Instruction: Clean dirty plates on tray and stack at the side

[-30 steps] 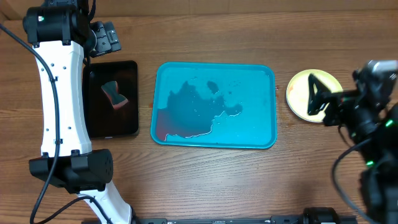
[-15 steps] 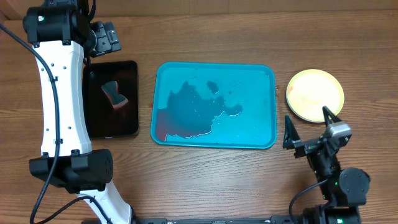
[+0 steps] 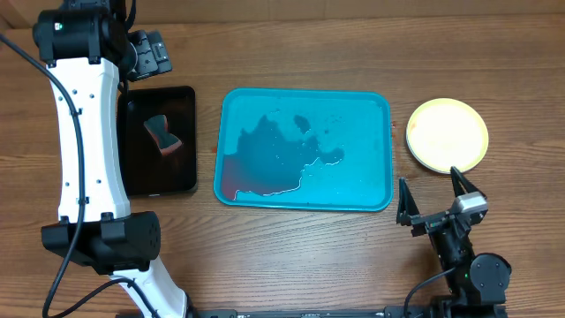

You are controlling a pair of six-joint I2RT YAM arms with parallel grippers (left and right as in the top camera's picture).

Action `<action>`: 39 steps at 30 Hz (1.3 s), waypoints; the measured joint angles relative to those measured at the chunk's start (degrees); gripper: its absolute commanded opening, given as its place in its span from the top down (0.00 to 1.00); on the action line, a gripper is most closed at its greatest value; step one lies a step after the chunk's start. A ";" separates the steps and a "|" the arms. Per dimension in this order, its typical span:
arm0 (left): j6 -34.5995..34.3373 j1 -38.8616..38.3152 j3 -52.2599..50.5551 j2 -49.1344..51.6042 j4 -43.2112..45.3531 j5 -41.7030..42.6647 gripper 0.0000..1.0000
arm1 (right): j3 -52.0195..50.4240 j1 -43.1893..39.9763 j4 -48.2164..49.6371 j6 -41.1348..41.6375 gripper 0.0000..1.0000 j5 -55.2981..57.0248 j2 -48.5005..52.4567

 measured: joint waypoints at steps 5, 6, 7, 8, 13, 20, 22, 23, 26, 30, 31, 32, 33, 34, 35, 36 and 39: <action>0.00 0.00 0.00 0.00 0.00 -0.02 0.00 | -0.07 0.22 -5.20 0.02 0.00 -0.20 -1.64; 0.00 0.00 0.00 0.00 0.00 0.00 0.00 | -0.07 0.33 -6.25 0.04 0.00 -0.24 -1.62; 0.00 0.00 0.00 0.00 0.00 0.00 0.01 | -0.07 0.35 -6.62 0.04 0.00 -0.35 -1.62; 0.00 0.00 0.00 0.00 0.00 0.00 0.01 | -0.07 0.37 -6.58 0.07 0.00 -0.44 -1.62; 0.00 0.00 0.00 0.00 0.00 0.00 0.00 | -0.07 0.37 -6.51 0.04 0.00 -0.57 -1.62; 0.00 0.00 0.00 0.00 0.00 0.00 0.00 | -0.07 0.37 -6.49 0.04 0.00 -0.59 -1.62; 0.00 0.00 0.00 0.00 0.00 -0.02 0.00 | -0.07 0.37 -6.54 0.07 0.00 -0.59 -1.62; 0.00 0.00 0.00 0.00 0.00 0.00 0.01 | -0.07 0.37 -6.51 0.07 0.00 -0.57 -1.62; 0.00 0.00 0.00 0.00 0.00 0.00 0.00 | -0.07 0.37 -6.54 0.07 0.00 -0.55 -1.62; 0.00 0.00 0.00 0.00 0.00 0.00 0.00 | -0.07 0.37 -6.49 0.04 0.00 -0.59 -1.62; 0.00 0.00 0.00 0.00 0.00 0.00 0.01 | -0.07 0.37 -6.51 0.07 0.00 -0.57 -1.62; 0.00 0.00 0.00 0.00 0.00 0.00 0.00 | -0.07 0.37 -6.47 0.07 0.00 -0.57 -1.62; 0.00 0.00 0.00 0.00 0.00 0.00 0.00 | -0.07 0.37 -6.49 0.04 0.00 -0.57 -1.62; 0.00 0.00 0.00 0.00 0.00 0.00 0.00 | -0.07 0.37 -6.49 0.07 0.00 -0.55 -1.62; 0.00 0.00 0.00 0.00 0.00 0.00 0.00 | -0.07 0.37 -6.49 0.07 0.00 -0.57 -1.62; 0.00 0.00 0.00 0.00 0.00 0.00 0.00 | -0.07 0.37 -6.49 0.09 0.00 -0.59 -1.62; 0.00 0.00 0.00 0.00 -0.02 -0.02 0.01 | -0.07 0.37 -6.51 0.04 0.00 -0.59 -1.62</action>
